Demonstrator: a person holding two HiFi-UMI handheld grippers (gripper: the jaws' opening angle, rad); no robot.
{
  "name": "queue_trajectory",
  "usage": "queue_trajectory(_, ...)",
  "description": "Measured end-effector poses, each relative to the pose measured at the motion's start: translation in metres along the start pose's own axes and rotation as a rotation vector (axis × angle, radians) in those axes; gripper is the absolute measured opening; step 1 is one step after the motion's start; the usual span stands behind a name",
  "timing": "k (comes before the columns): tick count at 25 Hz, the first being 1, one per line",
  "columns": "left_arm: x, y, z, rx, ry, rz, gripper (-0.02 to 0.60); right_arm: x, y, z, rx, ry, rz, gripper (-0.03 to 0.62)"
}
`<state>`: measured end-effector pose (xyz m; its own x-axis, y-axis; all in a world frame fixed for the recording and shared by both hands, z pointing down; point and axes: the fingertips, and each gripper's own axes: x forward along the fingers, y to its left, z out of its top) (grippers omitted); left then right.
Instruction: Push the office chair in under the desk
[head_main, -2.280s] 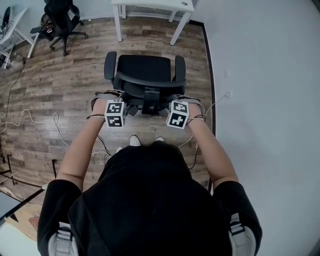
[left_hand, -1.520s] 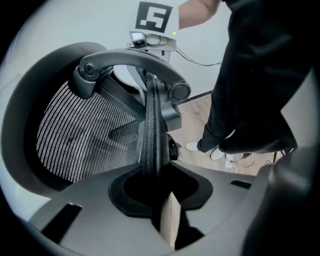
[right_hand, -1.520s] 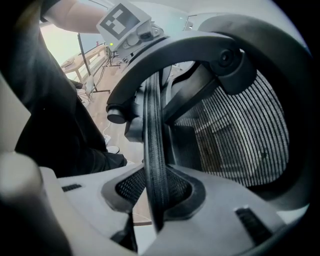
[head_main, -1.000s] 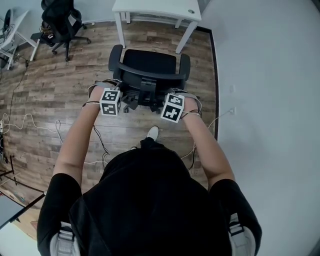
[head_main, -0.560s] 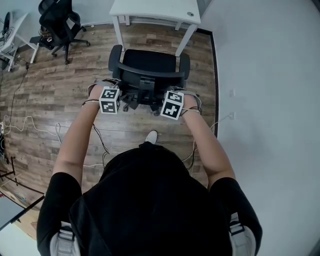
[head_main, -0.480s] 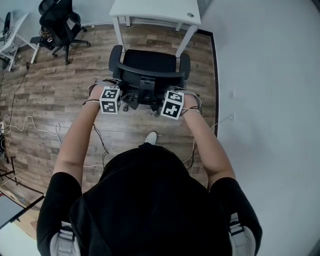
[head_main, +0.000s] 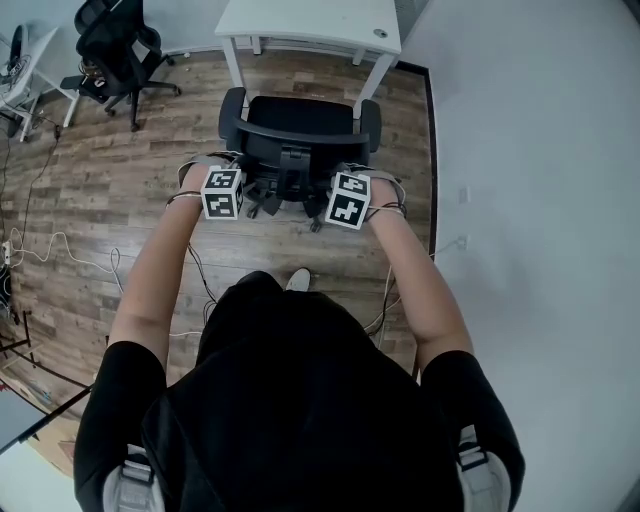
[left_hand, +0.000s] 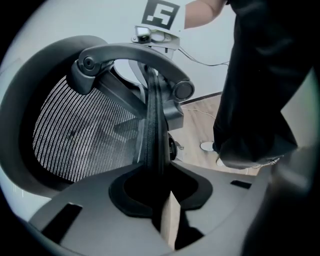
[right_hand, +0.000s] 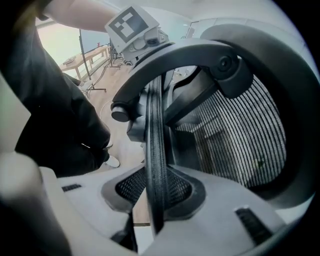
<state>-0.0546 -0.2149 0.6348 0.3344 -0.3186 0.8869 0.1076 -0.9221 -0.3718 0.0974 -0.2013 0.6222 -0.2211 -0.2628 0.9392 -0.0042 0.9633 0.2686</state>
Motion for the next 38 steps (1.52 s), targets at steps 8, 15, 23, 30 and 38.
queue_trajectory(8, 0.019, 0.031, 0.008, -0.030, 0.010, -0.022, 0.078, 0.008, -0.035, -0.019, -0.015, -0.006, 0.007, 0.104)
queue_trajectory(15, 0.031, 0.060, 0.013, -0.063, 0.017, -0.043, 0.078, 0.014, -0.069, -0.034, -0.022, 0.009, 0.000, 0.110)
queue_trajectory(23, 0.046, 0.091, 0.013, -0.122, 0.036, -0.079, 0.081, 0.023, -0.106, -0.046, -0.045, 0.035, -0.027, 0.115)
queue_trajectory(30, 0.047, 0.154, -0.004, -0.100, 0.015, -0.059, 0.080, 0.025, -0.172, -0.037, -0.046, 0.049, -0.020, 0.115)
queue_trajectory(38, 0.064, 0.173, -0.023, -0.102, 0.030, -0.087, 0.084, 0.046, -0.189, -0.032, -0.036, 0.044, -0.067, 0.114)
